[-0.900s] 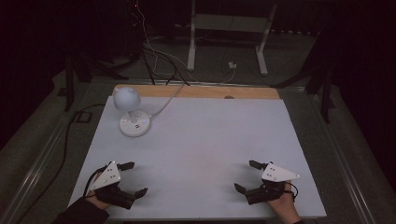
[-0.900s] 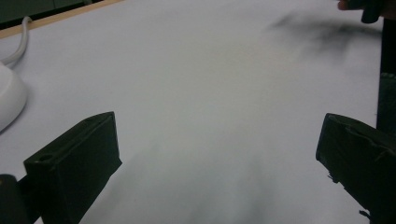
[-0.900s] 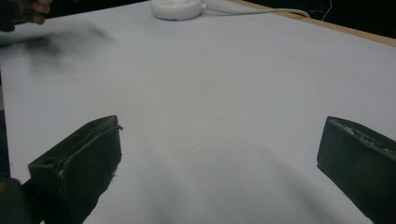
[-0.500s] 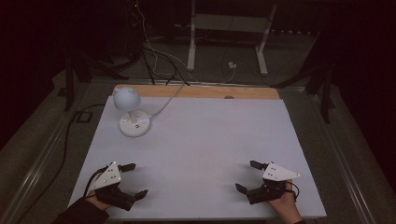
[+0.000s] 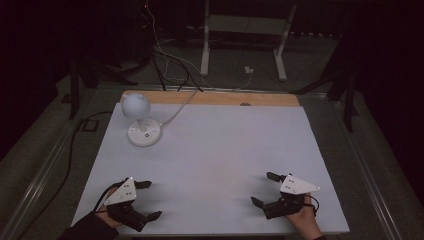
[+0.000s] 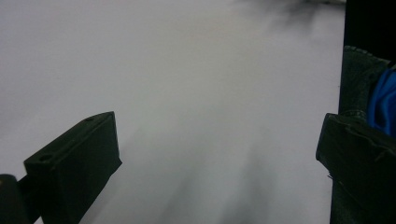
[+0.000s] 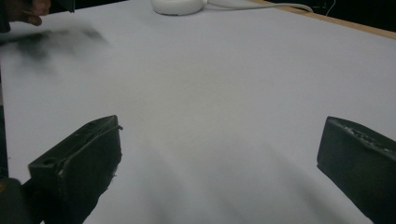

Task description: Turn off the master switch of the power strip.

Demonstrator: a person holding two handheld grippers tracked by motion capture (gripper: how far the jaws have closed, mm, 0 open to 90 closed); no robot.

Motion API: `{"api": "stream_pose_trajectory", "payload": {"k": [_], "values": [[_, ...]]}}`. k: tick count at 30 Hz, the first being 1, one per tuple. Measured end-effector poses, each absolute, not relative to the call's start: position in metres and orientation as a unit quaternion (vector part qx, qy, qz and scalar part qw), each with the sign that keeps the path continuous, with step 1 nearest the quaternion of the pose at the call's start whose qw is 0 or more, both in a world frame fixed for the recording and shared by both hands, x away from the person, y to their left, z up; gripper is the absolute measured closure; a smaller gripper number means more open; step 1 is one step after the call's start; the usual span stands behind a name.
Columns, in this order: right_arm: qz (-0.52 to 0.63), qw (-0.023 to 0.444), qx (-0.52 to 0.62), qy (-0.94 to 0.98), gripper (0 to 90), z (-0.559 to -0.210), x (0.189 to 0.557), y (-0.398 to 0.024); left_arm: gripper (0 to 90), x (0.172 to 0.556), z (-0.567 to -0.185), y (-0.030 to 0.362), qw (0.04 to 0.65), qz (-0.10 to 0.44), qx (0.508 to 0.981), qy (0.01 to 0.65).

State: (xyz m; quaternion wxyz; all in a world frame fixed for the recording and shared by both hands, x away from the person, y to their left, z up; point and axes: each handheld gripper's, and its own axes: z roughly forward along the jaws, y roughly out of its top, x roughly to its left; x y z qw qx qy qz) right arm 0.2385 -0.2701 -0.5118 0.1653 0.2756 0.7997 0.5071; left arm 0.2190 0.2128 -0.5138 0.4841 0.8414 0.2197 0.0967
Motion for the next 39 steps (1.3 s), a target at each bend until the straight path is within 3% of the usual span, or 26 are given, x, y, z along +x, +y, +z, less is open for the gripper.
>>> {"api": "stream_pose_trajectory", "payload": {"k": [14, 39], "values": [[0.515, 0.164, 0.276, 0.794, 0.0, -0.507, 0.235, -0.268, 0.1, 0.22, -0.505, 0.195, 0.474, 0.067, 0.857, 0.192], [0.527, 0.15, 0.277, 0.79, 0.0, -0.504, 0.233, -0.266, 0.1, 0.239, -0.464, 0.189, 0.488, 0.067, 0.851, 0.179]]}}
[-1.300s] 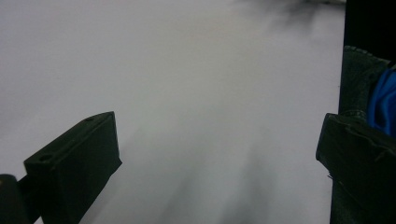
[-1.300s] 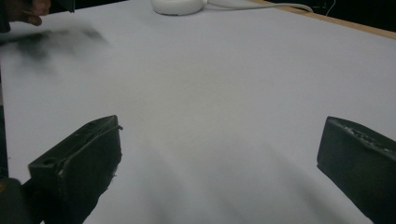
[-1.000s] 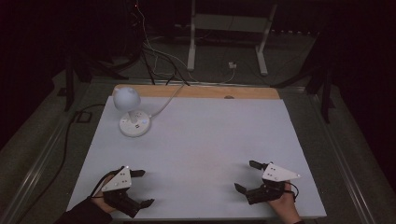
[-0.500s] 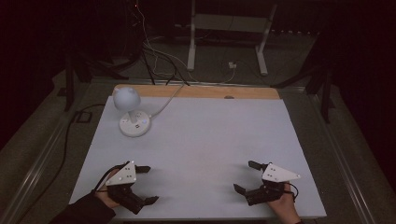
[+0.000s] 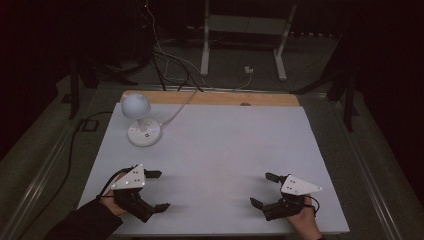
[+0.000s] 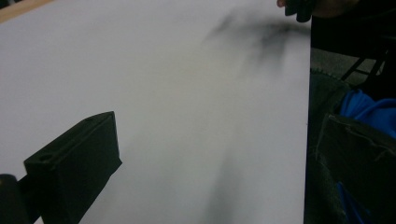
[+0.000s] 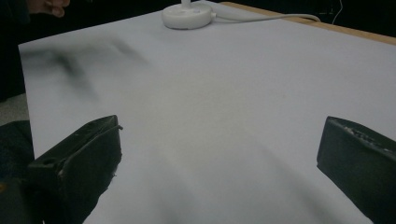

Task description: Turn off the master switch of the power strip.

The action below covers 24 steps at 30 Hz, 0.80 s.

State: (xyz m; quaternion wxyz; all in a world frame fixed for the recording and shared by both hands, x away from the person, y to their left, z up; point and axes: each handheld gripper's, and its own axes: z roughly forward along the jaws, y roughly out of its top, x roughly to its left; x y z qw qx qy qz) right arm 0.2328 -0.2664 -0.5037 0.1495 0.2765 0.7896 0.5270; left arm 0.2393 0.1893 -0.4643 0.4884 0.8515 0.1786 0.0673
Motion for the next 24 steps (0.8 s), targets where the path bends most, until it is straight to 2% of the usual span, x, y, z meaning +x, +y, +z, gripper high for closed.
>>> {"api": "stream_pose_trajectory", "payload": {"k": [24], "values": [[0.528, 0.151, 0.283, 0.786, 0.0, -0.504, 0.234, -0.267, 0.2, 0.276, -0.438, 0.199, 0.508, 0.095, 0.831, 0.207]]}}
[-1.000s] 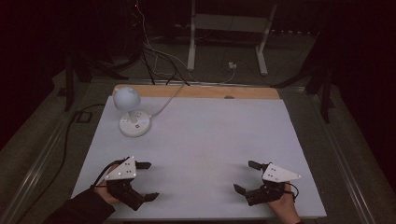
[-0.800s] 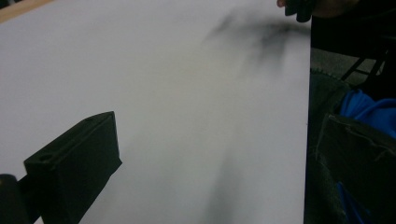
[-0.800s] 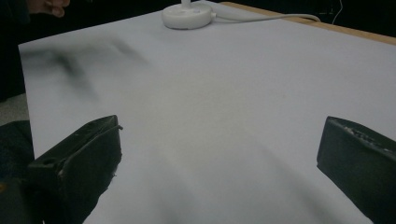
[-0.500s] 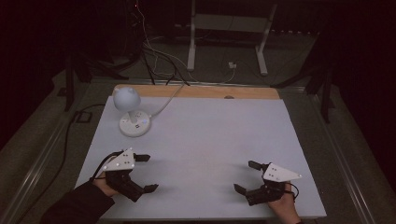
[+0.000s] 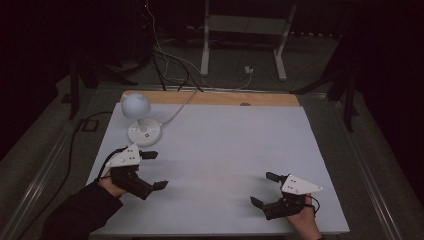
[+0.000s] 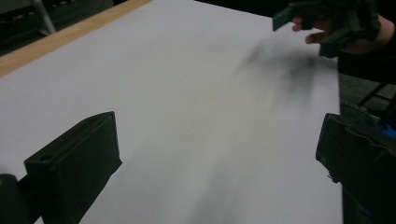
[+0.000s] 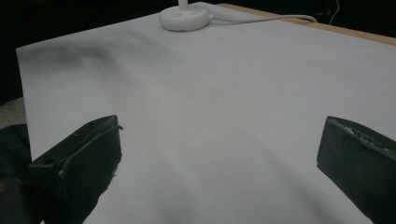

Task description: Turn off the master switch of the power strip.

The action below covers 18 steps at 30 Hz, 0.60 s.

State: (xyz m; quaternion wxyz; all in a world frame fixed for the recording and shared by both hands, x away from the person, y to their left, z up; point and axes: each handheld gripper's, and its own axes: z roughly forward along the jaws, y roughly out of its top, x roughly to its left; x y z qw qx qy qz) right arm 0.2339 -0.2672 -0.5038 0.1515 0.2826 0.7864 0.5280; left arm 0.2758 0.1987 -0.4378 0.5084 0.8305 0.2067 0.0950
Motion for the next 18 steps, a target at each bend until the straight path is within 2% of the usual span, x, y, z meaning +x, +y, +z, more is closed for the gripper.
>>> {"api": "stream_pose_trajectory", "payload": {"k": [18], "values": [[0.53, 0.146, 0.283, 0.786, 0.0, -0.503, 0.235, -0.267, 0.2, 0.307, -0.432, 0.2, 0.497, 0.153, 0.809, 0.274]]}}
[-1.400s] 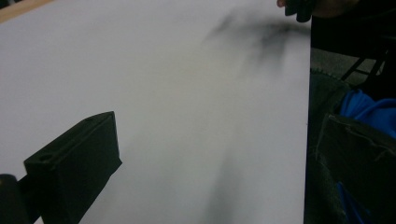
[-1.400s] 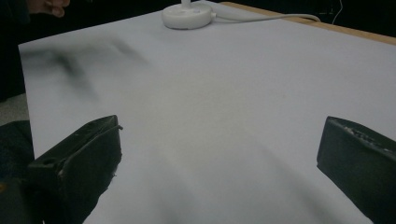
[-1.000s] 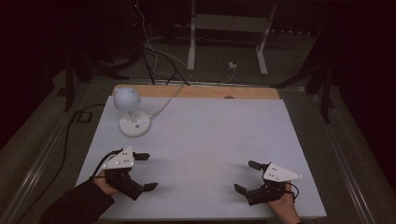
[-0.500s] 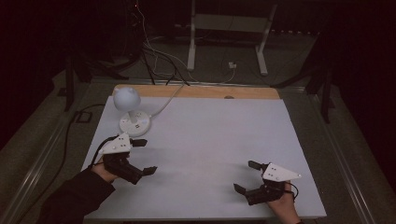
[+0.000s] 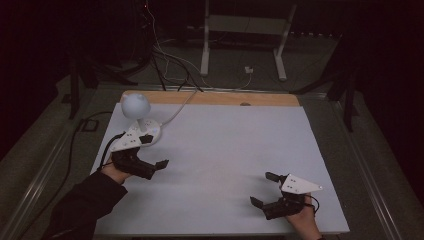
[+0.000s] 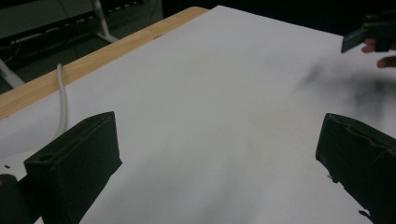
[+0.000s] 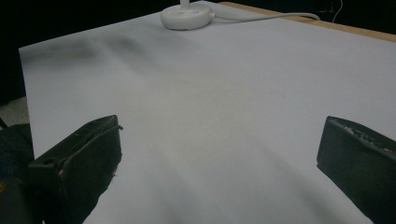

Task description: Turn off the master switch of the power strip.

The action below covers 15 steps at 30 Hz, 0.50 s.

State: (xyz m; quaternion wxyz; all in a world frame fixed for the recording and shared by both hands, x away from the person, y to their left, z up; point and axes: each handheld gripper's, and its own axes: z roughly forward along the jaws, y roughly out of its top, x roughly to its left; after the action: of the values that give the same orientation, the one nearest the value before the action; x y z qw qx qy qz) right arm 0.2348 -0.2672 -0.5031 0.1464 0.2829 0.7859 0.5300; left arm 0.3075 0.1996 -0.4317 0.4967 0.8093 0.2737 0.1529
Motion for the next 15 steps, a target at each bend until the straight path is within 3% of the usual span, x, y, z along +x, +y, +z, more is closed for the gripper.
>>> {"api": "stream_pose_trajectory", "payload": {"k": [15], "values": [[0.533, 0.146, 0.283, 0.784, 0.0, -0.502, 0.235, -0.268, 0.2, 0.342, -0.447, 0.199, 0.482, 0.208, 0.774, 0.353]]}}
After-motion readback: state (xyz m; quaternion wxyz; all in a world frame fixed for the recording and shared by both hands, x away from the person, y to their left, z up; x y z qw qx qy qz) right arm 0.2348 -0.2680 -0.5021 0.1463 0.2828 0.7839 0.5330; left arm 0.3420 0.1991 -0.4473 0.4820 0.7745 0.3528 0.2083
